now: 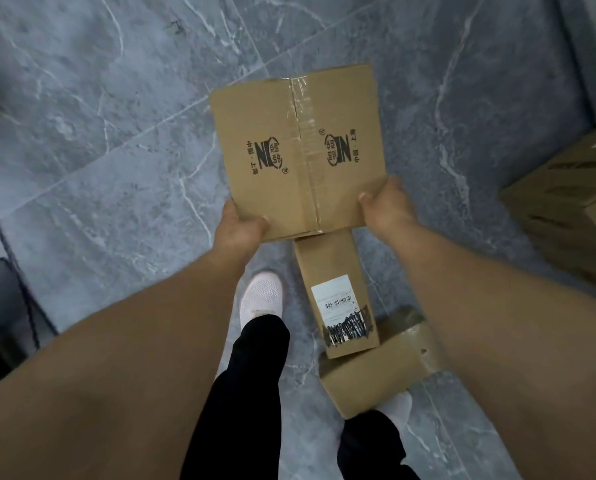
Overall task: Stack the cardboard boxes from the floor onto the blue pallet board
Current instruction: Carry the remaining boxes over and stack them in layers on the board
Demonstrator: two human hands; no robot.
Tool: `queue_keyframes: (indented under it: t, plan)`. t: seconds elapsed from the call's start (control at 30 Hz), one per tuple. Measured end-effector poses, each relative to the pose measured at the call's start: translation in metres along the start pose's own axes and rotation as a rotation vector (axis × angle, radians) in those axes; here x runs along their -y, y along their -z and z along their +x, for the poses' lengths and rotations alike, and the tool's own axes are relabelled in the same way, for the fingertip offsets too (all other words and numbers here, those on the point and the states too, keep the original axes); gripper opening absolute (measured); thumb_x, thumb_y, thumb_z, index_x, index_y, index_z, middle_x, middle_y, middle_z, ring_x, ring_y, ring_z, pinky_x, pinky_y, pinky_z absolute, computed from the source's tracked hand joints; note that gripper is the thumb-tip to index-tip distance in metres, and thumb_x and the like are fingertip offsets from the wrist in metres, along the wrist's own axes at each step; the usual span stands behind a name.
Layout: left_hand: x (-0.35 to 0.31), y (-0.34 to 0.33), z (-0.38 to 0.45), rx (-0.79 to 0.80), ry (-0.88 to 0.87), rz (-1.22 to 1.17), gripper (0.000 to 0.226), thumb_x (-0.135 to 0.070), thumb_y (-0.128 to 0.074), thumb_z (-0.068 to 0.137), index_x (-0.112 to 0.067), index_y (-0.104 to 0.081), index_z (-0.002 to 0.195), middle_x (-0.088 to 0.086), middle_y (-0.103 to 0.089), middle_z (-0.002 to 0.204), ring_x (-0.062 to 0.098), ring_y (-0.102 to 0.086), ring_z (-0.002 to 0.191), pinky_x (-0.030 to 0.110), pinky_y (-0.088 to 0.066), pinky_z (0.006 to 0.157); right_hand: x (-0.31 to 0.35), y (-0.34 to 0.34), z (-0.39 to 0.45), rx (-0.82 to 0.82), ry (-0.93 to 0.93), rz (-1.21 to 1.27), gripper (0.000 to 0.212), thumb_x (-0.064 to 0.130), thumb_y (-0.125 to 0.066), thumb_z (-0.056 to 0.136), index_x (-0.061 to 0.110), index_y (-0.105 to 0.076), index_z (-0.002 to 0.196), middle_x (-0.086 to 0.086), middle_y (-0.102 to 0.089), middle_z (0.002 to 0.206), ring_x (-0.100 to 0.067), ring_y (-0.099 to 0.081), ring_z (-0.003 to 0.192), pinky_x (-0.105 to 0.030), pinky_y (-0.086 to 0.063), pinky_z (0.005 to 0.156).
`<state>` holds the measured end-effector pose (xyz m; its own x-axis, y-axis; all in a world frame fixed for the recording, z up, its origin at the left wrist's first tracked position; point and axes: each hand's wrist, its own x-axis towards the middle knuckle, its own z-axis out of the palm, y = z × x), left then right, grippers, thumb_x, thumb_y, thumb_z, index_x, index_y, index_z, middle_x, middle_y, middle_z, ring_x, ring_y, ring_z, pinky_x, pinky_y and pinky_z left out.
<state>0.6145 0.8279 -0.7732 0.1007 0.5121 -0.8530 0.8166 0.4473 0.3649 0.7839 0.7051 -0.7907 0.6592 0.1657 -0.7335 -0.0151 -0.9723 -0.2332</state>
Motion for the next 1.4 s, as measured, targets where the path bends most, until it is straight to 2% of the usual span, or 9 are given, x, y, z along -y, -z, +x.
queue_keyframes:
  t: [0.1, 0.3, 0.4, 0.53, 0.7, 0.87, 1.03, 1.2, 1.4]
  plan:
    - [-0.009, 0.003, -0.012, -0.014, -0.026, -0.059, 0.063, -0.010, -0.057, 0.086, -0.023, -0.030, 0.141, -0.006, -0.049, 0.110, 0.014, -0.047, 0.098, 0.025, -0.037, 0.084, 0.003, 0.011, -0.010, -0.009, 0.045, 0.039, 0.041, 0.024, -0.047, 0.095, 0.004, -0.039, 0.130, -0.015, -0.051, 0.130, -0.032, -0.051, 0.116, -0.036, -0.042, 0.093]
    - [-0.043, 0.026, -0.080, -0.034, -0.122, -0.114, 0.071, -0.005, -0.058, 0.083, -0.029, -0.027, 0.142, -0.005, -0.050, 0.117, 0.017, -0.049, 0.104, 0.027, -0.037, 0.086, 0.011, 0.074, -0.070, -0.059, 0.108, 0.178, 0.035, 0.023, -0.046, 0.095, 0.008, -0.040, 0.125, -0.014, -0.055, 0.123, -0.034, -0.055, 0.108, -0.042, -0.048, 0.088]
    - [-0.062, 0.035, -0.139, -0.020, -0.180, -0.097, 0.067, -0.005, -0.058, 0.083, -0.028, -0.030, 0.140, -0.006, -0.052, 0.115, 0.018, -0.050, 0.107, 0.028, -0.037, 0.086, 0.001, 0.113, -0.121, -0.099, 0.115, 0.186, 0.031, 0.023, -0.047, 0.095, 0.008, -0.041, 0.121, -0.015, -0.056, 0.121, -0.034, -0.055, 0.108, -0.033, -0.041, 0.081]
    - [-0.077, 0.036, -0.231, 0.019, -0.238, -0.043, 0.070, -0.003, -0.057, 0.084, -0.023, -0.028, 0.144, 0.001, -0.052, 0.127, 0.019, -0.050, 0.111, 0.031, -0.039, 0.097, -0.027, 0.167, -0.195, -0.133, 0.080, 0.169, 0.034, 0.024, -0.046, 0.096, 0.006, -0.040, 0.124, -0.017, -0.054, 0.125, -0.035, -0.053, 0.113, -0.037, -0.042, 0.088]
    - [-0.083, 0.030, -0.337, 0.083, -0.316, -0.036, 0.071, 0.000, -0.056, 0.084, -0.026, -0.027, 0.144, -0.004, -0.051, 0.122, 0.015, -0.048, 0.106, 0.028, -0.038, 0.092, -0.070, 0.228, -0.285, -0.212, 0.065, 0.187, 0.034, 0.025, -0.046, 0.096, 0.005, -0.042, 0.122, -0.018, -0.057, 0.120, -0.036, -0.054, 0.110, -0.037, -0.042, 0.085]
    - [-0.085, 0.025, -0.434, 0.116, -0.386, 0.009, 0.065, 0.001, -0.056, 0.083, -0.024, -0.035, 0.139, -0.003, -0.055, 0.118, 0.018, -0.053, 0.106, 0.029, -0.041, 0.087, -0.119, 0.278, -0.370, -0.255, 0.034, 0.254, 0.031, 0.028, -0.048, 0.094, 0.007, -0.045, 0.116, -0.014, -0.059, 0.115, -0.033, -0.056, 0.105, -0.036, -0.043, 0.081]
    - [-0.091, 0.009, -0.503, 0.218, -0.472, 0.109, 0.064, -0.002, -0.055, 0.085, -0.026, -0.034, 0.140, -0.005, -0.054, 0.112, 0.012, -0.052, 0.093, 0.026, -0.039, 0.083, -0.165, 0.303, -0.441, -0.374, -0.078, 0.385, 0.032, 0.026, -0.048, 0.092, 0.007, -0.046, 0.118, -0.014, -0.054, 0.117, -0.031, -0.055, 0.105, -0.036, -0.044, 0.082]
    - [-0.104, -0.010, -0.543, 0.360, -0.560, 0.272, 0.067, -0.003, -0.055, 0.086, -0.025, -0.028, 0.143, -0.001, -0.051, 0.120, 0.015, -0.047, 0.100, 0.025, -0.038, 0.083, -0.196, 0.307, -0.491, -0.483, -0.247, 0.526, 0.032, 0.027, -0.044, 0.094, 0.008, -0.043, 0.120, -0.015, -0.054, 0.118, -0.033, -0.054, 0.106, -0.038, -0.045, 0.084]
    - [-0.121, -0.034, -0.574, 0.517, -0.677, 0.451, 0.070, 0.000, -0.057, 0.085, -0.019, -0.025, 0.144, 0.007, -0.050, 0.130, 0.023, -0.049, 0.114, 0.037, -0.039, 0.103, -0.222, 0.304, -0.529, -0.590, -0.377, 0.668, 0.032, 0.027, -0.044, 0.094, 0.010, -0.043, 0.121, -0.015, -0.059, 0.116, -0.032, -0.057, 0.104, -0.036, -0.044, 0.083]
